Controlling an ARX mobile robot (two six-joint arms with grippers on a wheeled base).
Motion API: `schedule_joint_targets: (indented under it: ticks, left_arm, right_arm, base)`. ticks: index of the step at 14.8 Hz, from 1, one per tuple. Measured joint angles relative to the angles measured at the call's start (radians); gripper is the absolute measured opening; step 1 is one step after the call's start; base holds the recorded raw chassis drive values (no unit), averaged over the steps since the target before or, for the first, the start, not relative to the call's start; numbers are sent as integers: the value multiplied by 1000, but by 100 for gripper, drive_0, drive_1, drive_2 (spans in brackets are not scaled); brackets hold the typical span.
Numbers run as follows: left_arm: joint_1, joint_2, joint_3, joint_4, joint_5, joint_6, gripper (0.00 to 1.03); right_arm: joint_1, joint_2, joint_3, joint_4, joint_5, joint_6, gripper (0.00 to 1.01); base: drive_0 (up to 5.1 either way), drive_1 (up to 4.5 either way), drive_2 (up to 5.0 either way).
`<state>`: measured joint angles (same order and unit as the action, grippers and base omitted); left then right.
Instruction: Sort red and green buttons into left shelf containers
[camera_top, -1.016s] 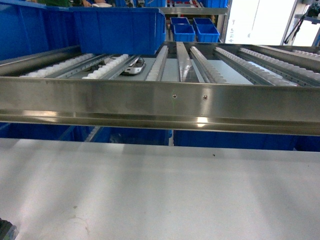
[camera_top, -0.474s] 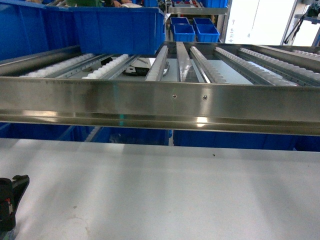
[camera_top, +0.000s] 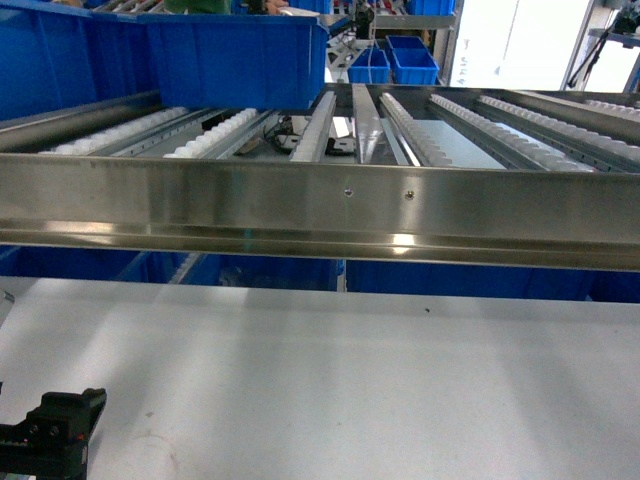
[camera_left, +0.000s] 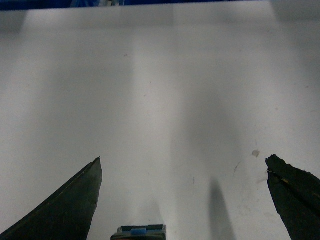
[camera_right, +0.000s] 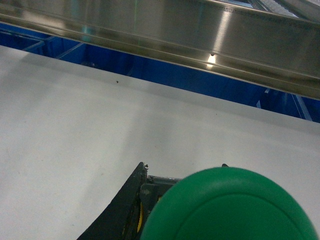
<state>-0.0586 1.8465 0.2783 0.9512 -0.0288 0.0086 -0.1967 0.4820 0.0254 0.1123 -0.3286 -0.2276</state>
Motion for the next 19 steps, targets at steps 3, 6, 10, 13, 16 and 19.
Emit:
schedule_joint_targets:
  ticks: [3,6,10,13,16,19]
  left_arm:
    - [-6,32,-3,-19,-10,-11,98]
    - [-10,56,-5,-4,13,-34,86]
    - [-14,53,-8,-15,19,-48,45]
    - [-21,-2,-35,-44,21,-60,30]
    - [7,-207,-74,-135,72,-61,30]
    - [21,-564,-110,-285,96,-53,30]
  right_arm:
    - [0,0,0,0,0,0,35]
    - [0,0,0,0,0,0,35]
    - [0,0,0,0,0,0,35]
    - [0,0,0,0,0,0,35]
    - [0,0,0,0,0,0,35]
    - [0,0,0,0,0,0,35]
  base:
    - [0,0,0]
    - [0,0,0]
    - [0,0,0]
    - [0,0,0]
    - [0,0,0]
    - [0,0,0]
